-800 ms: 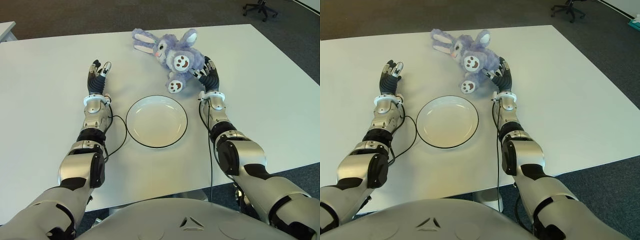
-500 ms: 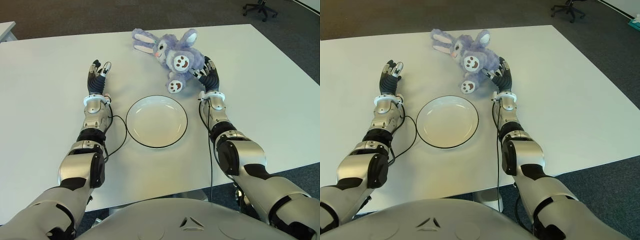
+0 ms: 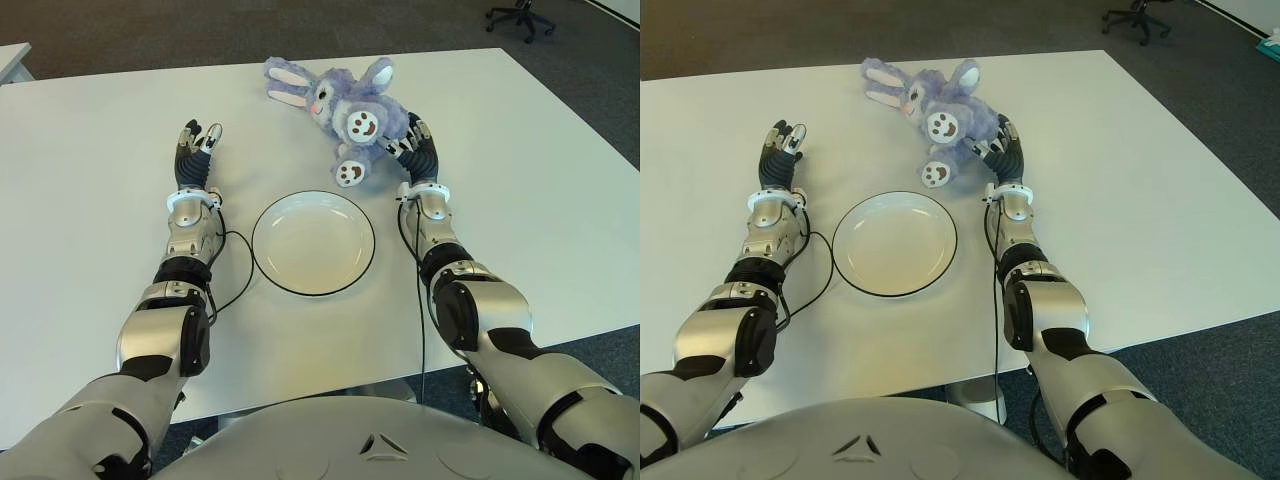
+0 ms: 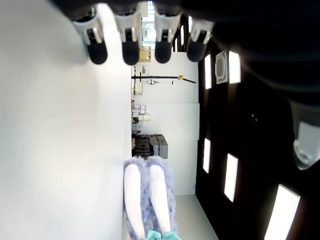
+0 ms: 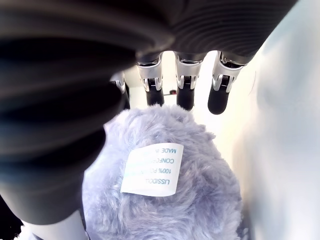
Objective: Put the doll into the plate.
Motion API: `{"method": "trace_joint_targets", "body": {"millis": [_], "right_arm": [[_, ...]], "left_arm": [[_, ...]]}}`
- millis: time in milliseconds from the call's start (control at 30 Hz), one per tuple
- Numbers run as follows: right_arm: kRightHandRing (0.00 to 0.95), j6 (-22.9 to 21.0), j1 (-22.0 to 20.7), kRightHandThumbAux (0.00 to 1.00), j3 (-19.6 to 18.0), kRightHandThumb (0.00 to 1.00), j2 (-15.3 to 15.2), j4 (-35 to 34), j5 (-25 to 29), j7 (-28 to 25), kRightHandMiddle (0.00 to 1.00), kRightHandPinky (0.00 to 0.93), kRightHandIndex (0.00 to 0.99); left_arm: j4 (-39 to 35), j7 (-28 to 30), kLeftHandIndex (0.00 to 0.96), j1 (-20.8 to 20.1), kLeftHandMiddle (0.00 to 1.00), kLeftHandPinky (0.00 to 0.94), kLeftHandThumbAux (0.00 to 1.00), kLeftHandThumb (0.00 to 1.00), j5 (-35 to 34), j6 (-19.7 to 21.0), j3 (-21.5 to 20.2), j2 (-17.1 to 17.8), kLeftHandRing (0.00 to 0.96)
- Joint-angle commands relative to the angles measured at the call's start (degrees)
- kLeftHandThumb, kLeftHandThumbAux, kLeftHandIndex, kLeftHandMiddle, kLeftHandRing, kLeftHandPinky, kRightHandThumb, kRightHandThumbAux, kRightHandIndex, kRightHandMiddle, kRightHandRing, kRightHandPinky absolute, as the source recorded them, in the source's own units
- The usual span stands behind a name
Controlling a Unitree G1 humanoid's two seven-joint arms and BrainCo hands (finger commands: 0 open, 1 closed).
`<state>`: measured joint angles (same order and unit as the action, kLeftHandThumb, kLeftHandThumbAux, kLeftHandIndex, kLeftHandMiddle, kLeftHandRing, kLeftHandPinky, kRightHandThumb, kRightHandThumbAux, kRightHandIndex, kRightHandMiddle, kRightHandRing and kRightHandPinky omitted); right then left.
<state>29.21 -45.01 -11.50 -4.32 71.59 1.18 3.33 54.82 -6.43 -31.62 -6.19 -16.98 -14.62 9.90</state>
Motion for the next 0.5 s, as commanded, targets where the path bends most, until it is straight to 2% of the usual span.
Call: {"method": "trace_joint_targets", "body": {"millis": [33,500], "right_arm": [[0.058,-3.19,6.57,0.801,-0.30,0.128,1.11,3.53,0.00,-0.12,0.063,0.096,0.096],[0.058,-2.90,6.60,0.802,-0.72,0.129,1.25,3.51,0.32,-0.39,0.063,0.093,0.099]], "left_arm": [[3.77,-0.41,0.000,5.90,0.083,0.025,0.480,0.000,-0.05,3.98,0.16,-1.93,0.069],[3.76,-0.41,0.000,5.93,0.076,0.010,0.480,0.000,0.00,3.74,0.18,-1.95,0.057]]}}
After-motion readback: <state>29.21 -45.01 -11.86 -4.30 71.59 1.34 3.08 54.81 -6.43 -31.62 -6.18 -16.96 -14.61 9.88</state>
